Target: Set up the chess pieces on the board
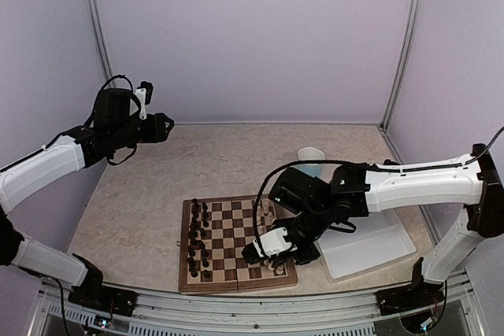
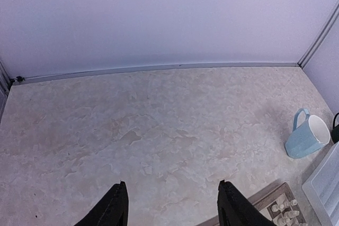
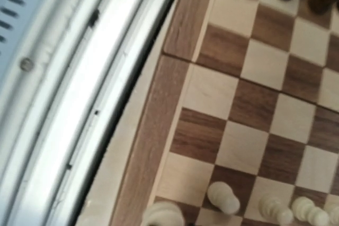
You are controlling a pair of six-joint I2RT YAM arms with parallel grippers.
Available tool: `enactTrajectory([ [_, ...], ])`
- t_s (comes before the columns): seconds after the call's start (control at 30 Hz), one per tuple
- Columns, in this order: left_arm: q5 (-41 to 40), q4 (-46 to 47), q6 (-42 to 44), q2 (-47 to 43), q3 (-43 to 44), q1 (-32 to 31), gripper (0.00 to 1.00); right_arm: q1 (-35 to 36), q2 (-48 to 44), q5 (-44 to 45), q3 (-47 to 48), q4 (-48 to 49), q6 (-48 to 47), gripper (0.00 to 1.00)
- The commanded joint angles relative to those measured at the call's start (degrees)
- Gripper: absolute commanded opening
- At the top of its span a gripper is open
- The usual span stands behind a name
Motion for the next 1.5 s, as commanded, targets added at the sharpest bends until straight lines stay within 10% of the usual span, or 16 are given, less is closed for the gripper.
enactTrajectory([
  [0.0,0.4,2.7,2.2,-2.5,-3.0,0.6,0.58,2.2,4.1,5.0,-0.8,2.6,-0.1,0.00],
  [0.7,7.0,3.8,2.3,-1.4,-4.2,2.1,0.58,2.6,12.2,8.5,1.0,5.5,2.9,0.01],
  [1.47,7.9,4.1,1.9,-1.5,-4.4,2.2,0.58,3.1,9.6,5.7,10.3,-3.0,0.0,0.32],
])
